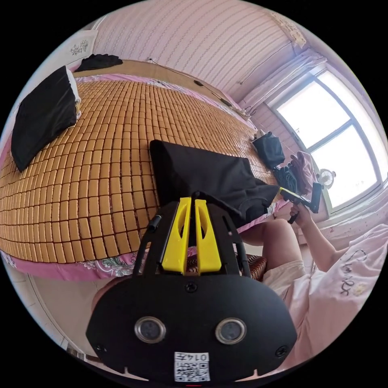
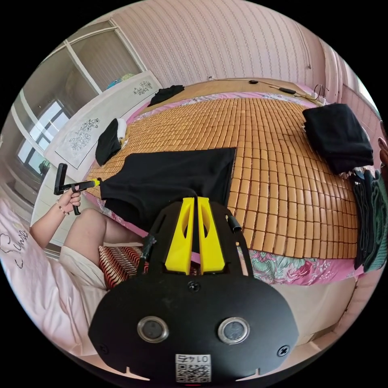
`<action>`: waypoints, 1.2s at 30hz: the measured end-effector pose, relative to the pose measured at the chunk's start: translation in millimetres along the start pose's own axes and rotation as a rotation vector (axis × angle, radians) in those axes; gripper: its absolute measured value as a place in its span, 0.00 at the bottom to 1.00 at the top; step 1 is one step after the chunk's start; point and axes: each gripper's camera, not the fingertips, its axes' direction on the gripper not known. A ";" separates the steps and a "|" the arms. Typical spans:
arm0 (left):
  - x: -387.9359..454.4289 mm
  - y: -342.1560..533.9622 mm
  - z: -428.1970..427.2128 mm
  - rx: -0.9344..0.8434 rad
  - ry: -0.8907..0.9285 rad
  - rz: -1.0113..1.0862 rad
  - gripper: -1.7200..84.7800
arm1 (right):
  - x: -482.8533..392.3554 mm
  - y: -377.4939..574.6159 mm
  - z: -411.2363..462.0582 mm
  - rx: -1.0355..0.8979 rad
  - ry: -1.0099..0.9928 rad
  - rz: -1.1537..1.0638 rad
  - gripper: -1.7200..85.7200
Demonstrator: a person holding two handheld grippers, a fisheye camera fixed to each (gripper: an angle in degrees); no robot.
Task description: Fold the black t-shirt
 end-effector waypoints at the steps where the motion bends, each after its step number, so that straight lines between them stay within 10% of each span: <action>1: -3.8 7.6 11.7 -0.041 -0.014 -0.004 0.01 | -0.7 4.3 10.6 -0.050 -0.015 0.016 0.03; 12: -7.8 47.6 31.1 -0.097 -0.105 -0.122 0.08 | -48.6 18.3 23.7 -0.189 0.172 0.064 0.03; 22: 95.9 78.8 54.0 -0.048 -0.119 0.112 0.09 | -211.5 -3.2 78.9 -0.270 0.107 -0.482 0.10; 36: 132.0 110.3 154.0 -0.220 -0.171 0.217 0.01 | -280.6 -33.2 124.4 -0.391 0.182 -0.434 0.02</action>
